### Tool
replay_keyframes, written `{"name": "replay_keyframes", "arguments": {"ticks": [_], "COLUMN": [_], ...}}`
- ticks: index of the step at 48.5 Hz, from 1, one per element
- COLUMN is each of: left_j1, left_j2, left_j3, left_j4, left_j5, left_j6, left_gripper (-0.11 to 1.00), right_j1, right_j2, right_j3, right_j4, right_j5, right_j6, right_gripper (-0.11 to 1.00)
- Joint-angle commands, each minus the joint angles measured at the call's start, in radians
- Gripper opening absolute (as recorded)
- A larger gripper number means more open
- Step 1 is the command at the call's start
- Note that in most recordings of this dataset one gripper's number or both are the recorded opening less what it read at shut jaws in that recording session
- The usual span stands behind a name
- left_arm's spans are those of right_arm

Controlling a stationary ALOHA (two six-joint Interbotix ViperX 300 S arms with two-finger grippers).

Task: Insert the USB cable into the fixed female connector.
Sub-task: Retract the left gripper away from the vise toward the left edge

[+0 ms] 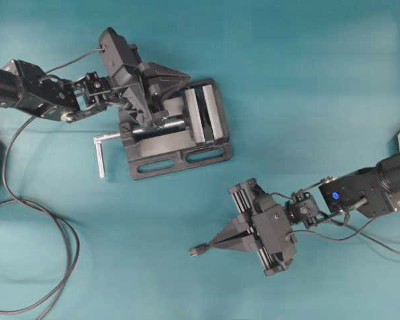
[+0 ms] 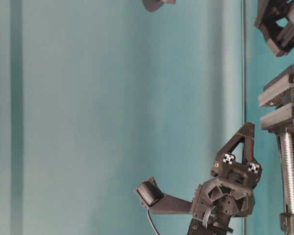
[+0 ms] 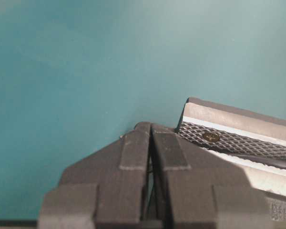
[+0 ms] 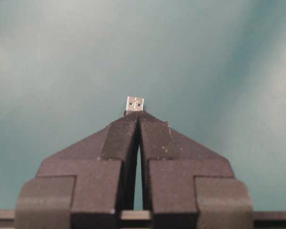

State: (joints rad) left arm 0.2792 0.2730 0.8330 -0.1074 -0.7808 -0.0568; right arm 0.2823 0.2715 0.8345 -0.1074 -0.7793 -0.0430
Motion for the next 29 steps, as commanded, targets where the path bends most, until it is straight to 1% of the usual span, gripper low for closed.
{"name": "replay_keyframes", "arguments": {"ticks": [1, 2, 5, 11, 18, 21, 29], "left_j1": [-0.015, -0.015, -0.015, -0.015, -0.02, -0.02, -0.025], "left_j2": [-0.032, -0.035, -0.046, -0.067, -0.091, -0.1, -0.114], "left_j3": [-0.017, -0.017, -0.017, -0.009, 0.005, 0.009, 0.017], "left_j4": [0.037, 0.038, 0.041, 0.046, 0.046, 0.046, 0.044], "left_j5": [0.005, 0.008, 0.018, 0.038, 0.043, 0.041, 0.043], "left_j6": [0.021, 0.023, 0.023, 0.026, 0.032, 0.032, 0.031], "left_gripper": [0.01, 0.01, 0.08, 0.01, 0.01, 0.01, 0.01], "right_j1": [0.006, 0.009, 0.012, 0.017, 0.02, 0.021, 0.021], "right_j2": [-0.014, -0.014, -0.014, -0.012, -0.005, -0.005, -0.005], "right_j3": [-0.021, -0.028, -0.048, -0.1, -0.141, -0.141, -0.121], "right_j4": [-0.002, -0.002, -0.002, -0.002, -0.002, -0.002, -0.002], "right_j5": [-0.008, -0.005, 0.012, 0.103, 0.255, 0.256, 0.196], "right_j6": [0.003, 0.003, 0.005, 0.005, 0.006, 0.006, 0.012], "right_gripper": [0.0, 0.0, 0.0, 0.0, 0.0, 0.0, 0.0]}}
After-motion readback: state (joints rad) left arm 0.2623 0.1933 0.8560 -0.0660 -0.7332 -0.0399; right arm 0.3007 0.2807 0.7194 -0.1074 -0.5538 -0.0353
